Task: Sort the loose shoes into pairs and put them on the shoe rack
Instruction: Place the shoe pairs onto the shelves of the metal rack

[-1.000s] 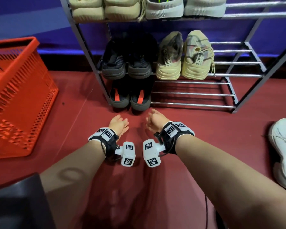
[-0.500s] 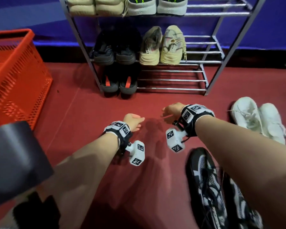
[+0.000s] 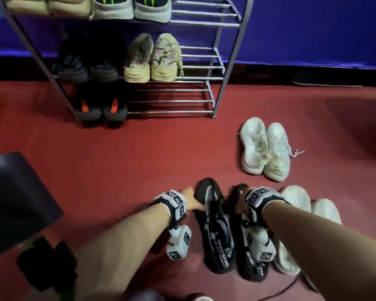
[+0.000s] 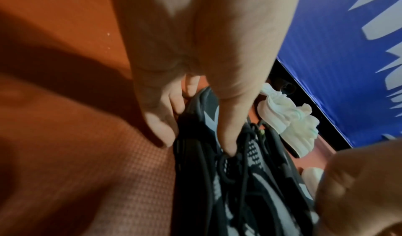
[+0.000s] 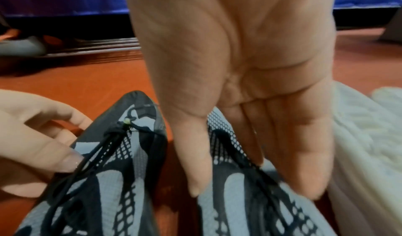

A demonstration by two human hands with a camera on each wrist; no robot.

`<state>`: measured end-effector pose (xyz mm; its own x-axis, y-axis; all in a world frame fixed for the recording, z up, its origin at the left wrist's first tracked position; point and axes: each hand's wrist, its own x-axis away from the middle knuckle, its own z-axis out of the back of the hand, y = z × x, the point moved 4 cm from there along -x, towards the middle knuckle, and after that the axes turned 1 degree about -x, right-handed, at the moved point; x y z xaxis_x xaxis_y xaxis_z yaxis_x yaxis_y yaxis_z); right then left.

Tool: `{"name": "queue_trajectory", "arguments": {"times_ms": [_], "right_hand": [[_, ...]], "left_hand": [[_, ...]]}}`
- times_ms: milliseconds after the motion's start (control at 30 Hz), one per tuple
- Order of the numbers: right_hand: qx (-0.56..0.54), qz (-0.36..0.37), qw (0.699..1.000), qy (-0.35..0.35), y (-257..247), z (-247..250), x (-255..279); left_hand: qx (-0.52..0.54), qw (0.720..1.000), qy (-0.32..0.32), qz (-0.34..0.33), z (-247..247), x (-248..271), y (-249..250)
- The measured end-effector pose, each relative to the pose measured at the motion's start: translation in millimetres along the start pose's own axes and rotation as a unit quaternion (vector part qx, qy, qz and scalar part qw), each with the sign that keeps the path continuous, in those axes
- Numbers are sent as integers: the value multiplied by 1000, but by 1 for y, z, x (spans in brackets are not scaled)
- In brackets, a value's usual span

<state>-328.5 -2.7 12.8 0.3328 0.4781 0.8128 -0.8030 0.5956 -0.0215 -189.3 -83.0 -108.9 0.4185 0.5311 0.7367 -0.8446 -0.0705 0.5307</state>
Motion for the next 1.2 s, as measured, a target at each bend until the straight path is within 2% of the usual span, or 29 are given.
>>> {"name": "queue_trajectory", "arguments": {"times_ms": [33, 167, 267, 400, 500, 600, 700, 833, 900, 1067, 1133, 1200], "right_hand": [[-16, -27, 999, -12, 7, -4, 2], [36, -19, 999, -19, 25, -23, -7], [86, -1, 995, -41, 23, -24, -1], [73, 21, 995, -59, 0, -6, 23], [77, 1, 997, -19, 12, -13, -8], [83, -17, 996, 41, 16, -13, -33], [28, -31, 994, 96, -3, -1, -63], [-81, 31, 984, 157, -57, 12, -84], [-109, 44, 980, 163, -83, 15, -90], [-144, 80, 972, 168, -127, 20, -100], [-153, 79, 970, 172, -130, 20, -93], [-162, 46, 972, 161, -123, 15, -90]], "left_hand": [[-5, 1000, -5, 10, -7, -1, -1], [-31, 999, 4, 29, -19, -6, -5], [-58, 997, 39, 21, -17, -7, -5], [-27, 998, 43, 38, -15, -12, -8], [1, 999, 24, 45, -14, -15, -10], [61, 995, 52, 60, -7, -17, -11], [122, 983, 125, 54, 17, -19, -23], [163, 953, 254, 27, 71, -12, -50], [187, 938, 290, 16, 91, -6, -62], [296, 901, 318, 11, 115, -3, -98], [309, 897, 316, 10, 115, -2, -109], [331, 897, 293, 6, 108, -2, -114]]}}
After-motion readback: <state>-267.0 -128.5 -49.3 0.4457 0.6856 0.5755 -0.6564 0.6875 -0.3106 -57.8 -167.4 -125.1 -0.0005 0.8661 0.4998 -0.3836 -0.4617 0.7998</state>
